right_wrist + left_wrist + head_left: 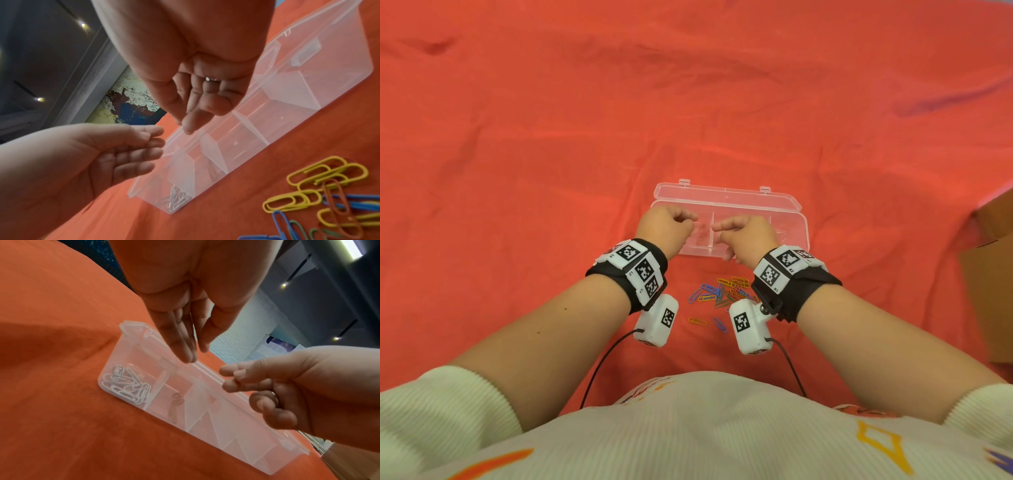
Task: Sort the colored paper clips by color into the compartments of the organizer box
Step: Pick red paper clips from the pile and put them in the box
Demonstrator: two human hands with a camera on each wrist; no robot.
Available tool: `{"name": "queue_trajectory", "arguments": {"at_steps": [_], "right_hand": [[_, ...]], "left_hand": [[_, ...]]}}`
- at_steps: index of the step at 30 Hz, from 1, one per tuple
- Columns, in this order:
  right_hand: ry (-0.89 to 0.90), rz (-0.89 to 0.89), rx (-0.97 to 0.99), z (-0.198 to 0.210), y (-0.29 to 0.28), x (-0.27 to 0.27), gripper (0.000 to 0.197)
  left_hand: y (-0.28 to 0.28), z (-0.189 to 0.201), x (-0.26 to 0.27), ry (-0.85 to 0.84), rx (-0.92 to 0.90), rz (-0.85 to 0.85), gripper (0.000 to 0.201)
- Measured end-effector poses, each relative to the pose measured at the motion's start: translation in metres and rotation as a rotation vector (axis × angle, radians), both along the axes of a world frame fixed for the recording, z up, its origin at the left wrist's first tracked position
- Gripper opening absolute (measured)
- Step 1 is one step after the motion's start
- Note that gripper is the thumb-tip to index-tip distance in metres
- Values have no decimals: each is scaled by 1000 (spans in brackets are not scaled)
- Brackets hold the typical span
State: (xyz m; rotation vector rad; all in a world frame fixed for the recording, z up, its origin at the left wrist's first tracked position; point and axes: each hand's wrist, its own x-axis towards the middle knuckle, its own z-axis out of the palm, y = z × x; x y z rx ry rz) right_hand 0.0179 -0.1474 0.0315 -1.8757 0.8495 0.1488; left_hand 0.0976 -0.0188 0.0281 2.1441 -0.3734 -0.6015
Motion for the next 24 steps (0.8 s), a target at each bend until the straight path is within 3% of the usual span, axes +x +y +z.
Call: {"name": "queue_trajectory", "arguments": {"at_steps": [6, 10, 14, 19, 24], "right_hand": [[-38, 46, -49, -6, -14, -26, 17], [106, 151, -64, -19, -26, -54, 12], [230, 339, -209, -32, -26, -76, 19], [209, 481, -316, -46, -14, -88, 35], [216, 435, -342, -61, -10, -97, 15]], "left_hand": [[11, 0, -26, -147, -15, -184, 21], [15, -15, -50, -152, 128, -432, 27], [13, -35, -72, -147, 301, -614, 37], [15, -52, -84, -202, 362, -623, 35], [22, -59, -83, -187, 366, -536, 17]]}}
